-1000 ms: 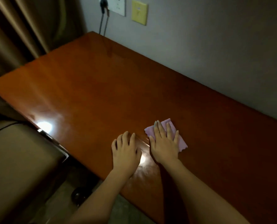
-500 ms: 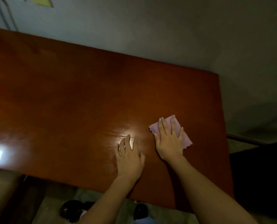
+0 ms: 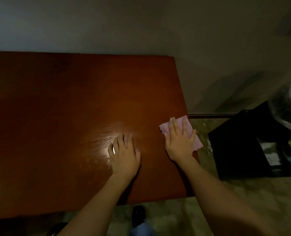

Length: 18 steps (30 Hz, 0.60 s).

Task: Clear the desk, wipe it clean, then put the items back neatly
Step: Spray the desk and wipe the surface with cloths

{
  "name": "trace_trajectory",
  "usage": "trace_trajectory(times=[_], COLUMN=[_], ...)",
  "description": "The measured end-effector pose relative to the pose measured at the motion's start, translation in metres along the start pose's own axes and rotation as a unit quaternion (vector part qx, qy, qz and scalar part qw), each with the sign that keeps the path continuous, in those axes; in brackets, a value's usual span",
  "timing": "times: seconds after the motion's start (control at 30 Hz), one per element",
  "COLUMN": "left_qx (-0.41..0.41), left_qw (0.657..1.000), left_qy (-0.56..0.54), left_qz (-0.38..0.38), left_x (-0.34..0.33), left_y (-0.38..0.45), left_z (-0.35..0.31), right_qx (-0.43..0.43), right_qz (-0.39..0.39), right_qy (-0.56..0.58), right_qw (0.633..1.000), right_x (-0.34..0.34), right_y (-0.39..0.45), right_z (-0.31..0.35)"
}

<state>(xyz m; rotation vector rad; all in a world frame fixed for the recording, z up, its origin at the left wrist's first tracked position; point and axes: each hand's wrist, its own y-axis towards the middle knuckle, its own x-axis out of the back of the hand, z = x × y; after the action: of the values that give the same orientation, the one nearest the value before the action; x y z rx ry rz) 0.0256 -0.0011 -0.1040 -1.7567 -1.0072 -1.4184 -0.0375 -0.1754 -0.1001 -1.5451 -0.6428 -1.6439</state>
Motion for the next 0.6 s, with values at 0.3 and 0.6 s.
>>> trace_trajectory(times=[0.3,0.6], left_qx=[-0.025,-0.048], left_qw=[0.998,0.998], left_qy=[-0.045,-0.021], left_qz=[0.042,0.030], left_x=[0.000,0.009], left_y=[-0.006,-0.004], left_z=[-0.033,0.009], right_qx=[-0.017,0.091], right_qz=[0.016,0.012], right_qy=[0.004,-0.049], right_qw=[1.000,0.995], right_x=[0.000,-0.005], right_y=[-0.028,-0.026], right_z=[-0.027,0.012])
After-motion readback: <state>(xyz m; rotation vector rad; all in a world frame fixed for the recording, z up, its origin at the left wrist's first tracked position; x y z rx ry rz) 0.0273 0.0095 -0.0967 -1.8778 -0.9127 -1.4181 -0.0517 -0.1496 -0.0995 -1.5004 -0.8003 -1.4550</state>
